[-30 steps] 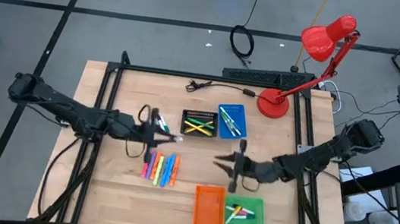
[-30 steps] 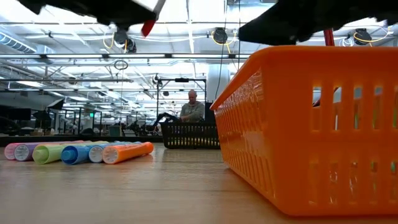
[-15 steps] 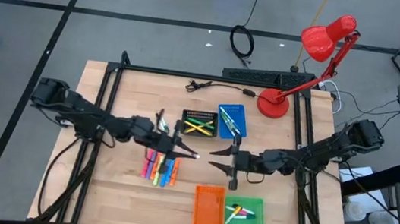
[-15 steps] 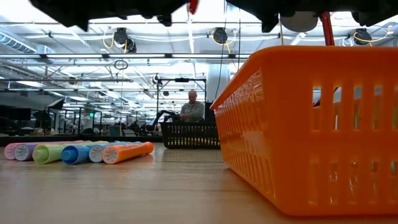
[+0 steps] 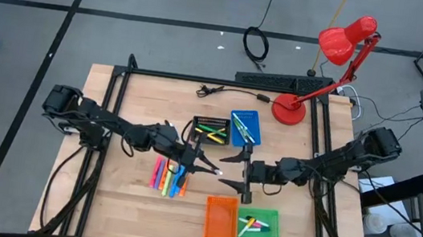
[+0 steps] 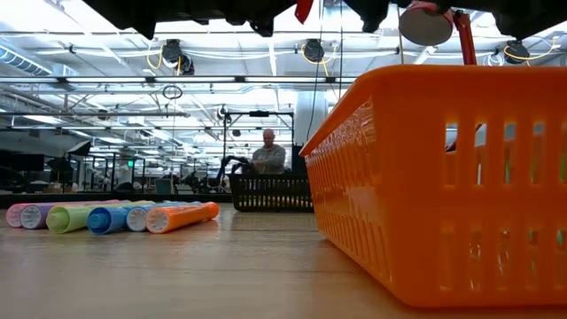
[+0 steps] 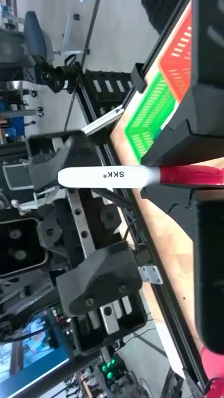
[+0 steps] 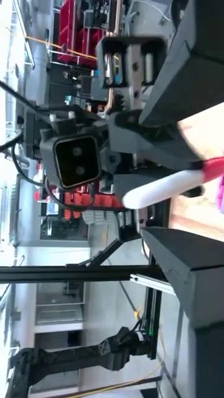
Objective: Pick & Place Markers
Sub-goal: Put the red highlighter pen into the green bin
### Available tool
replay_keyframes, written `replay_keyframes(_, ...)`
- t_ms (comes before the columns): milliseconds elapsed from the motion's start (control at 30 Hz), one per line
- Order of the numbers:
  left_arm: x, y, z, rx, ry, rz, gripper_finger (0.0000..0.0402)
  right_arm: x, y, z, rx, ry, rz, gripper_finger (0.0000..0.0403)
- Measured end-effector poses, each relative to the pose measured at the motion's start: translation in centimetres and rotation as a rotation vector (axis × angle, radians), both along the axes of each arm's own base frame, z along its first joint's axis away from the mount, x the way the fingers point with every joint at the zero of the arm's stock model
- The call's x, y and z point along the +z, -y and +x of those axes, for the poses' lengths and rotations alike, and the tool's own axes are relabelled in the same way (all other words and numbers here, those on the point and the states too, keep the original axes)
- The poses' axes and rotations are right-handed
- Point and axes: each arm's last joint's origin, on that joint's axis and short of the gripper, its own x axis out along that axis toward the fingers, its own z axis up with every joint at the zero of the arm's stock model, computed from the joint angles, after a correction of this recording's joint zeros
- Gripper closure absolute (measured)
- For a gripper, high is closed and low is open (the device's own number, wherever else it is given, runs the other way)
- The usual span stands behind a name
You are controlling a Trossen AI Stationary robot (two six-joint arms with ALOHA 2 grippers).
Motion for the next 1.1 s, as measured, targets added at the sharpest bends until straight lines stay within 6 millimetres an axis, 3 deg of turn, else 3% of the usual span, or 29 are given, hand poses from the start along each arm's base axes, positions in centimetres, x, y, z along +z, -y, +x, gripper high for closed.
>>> replay_keyframes(200,-0.2,0.0,0.0,0.000,-0.026,0.004,0.0369,0.1,-0.8,1.7,-0.006,0.002,-0.071,0.0155)
replay_keyframes(1100,-0.1,0.1,0.0,-0.006,-0.015,-0.002,0.0369,-0.5,-0.8,1.8,-0.023,-0.058,-0.191,0.0296)
